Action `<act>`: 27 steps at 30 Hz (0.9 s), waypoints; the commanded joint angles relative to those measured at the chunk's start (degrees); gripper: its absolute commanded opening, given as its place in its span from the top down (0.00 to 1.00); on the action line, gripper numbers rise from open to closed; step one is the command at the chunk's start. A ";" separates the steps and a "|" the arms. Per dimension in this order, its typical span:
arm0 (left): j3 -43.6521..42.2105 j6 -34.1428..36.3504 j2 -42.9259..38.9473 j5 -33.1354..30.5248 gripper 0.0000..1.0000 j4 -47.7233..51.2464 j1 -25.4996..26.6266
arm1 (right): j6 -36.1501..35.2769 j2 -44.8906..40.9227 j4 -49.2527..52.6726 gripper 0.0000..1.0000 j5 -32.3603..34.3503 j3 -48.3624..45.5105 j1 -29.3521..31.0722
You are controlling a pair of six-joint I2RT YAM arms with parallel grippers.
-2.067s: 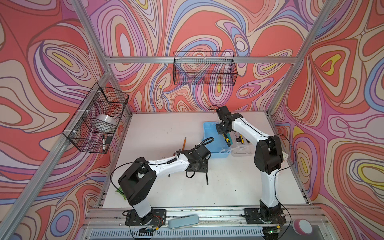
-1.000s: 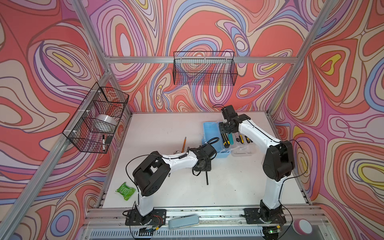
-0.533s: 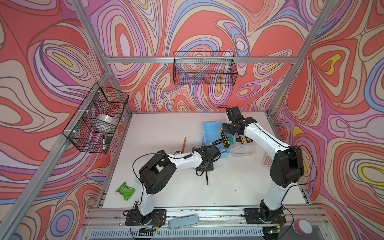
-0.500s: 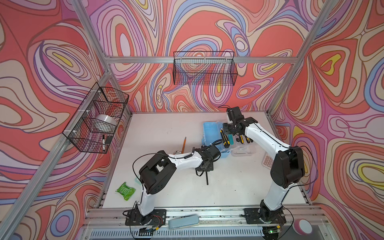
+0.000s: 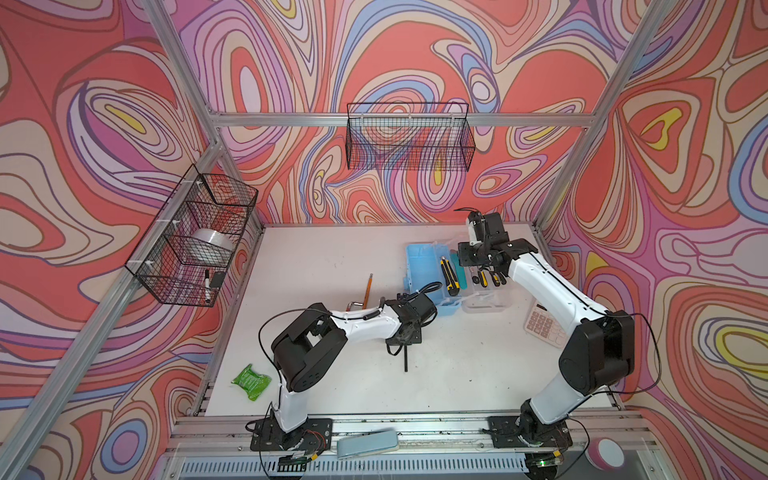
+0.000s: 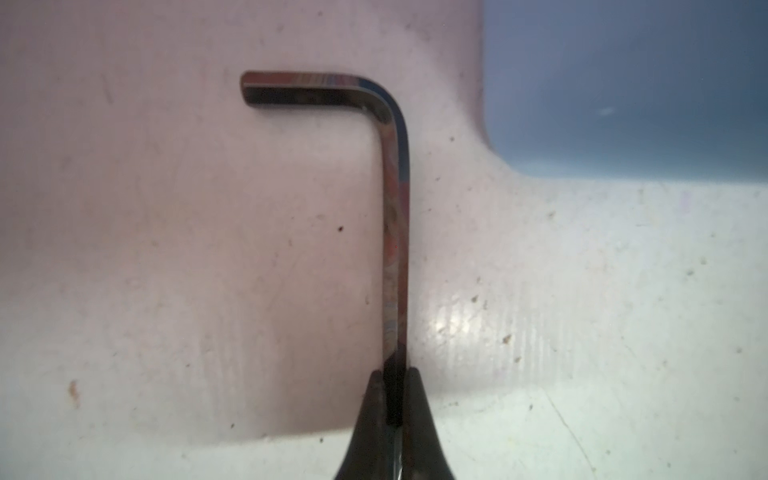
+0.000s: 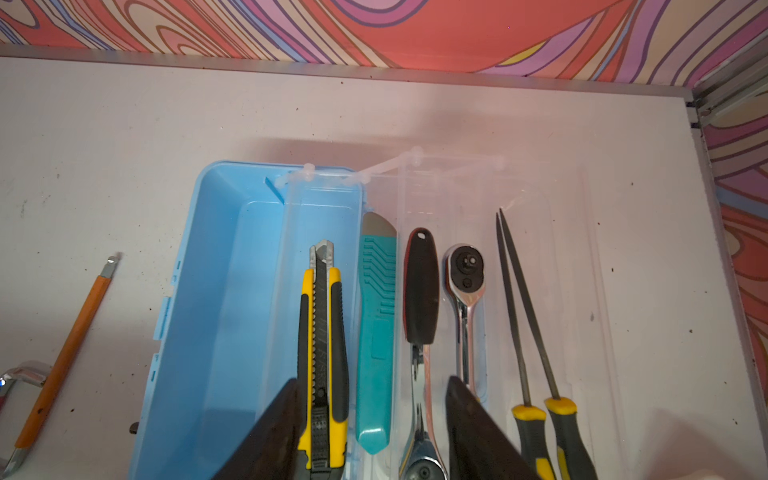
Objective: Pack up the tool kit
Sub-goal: 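Grasp the black L-shaped hex key with the left gripper and lift it, then lower black hex key into blue box with left gripper while right draws back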
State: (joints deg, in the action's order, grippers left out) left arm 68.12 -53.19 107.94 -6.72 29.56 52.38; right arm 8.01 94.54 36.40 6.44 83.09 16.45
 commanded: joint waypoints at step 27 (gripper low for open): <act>31.88 17.63 4.13 3.38 1.00 5.44 -8.35 | 1.44 -7.94 -1.84 0.43 -0.46 -7.38 -1.15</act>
State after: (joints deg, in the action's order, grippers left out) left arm 95.83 -39.00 108.31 -7.07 34.68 44.51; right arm 8.71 88.86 34.87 5.52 76.73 15.73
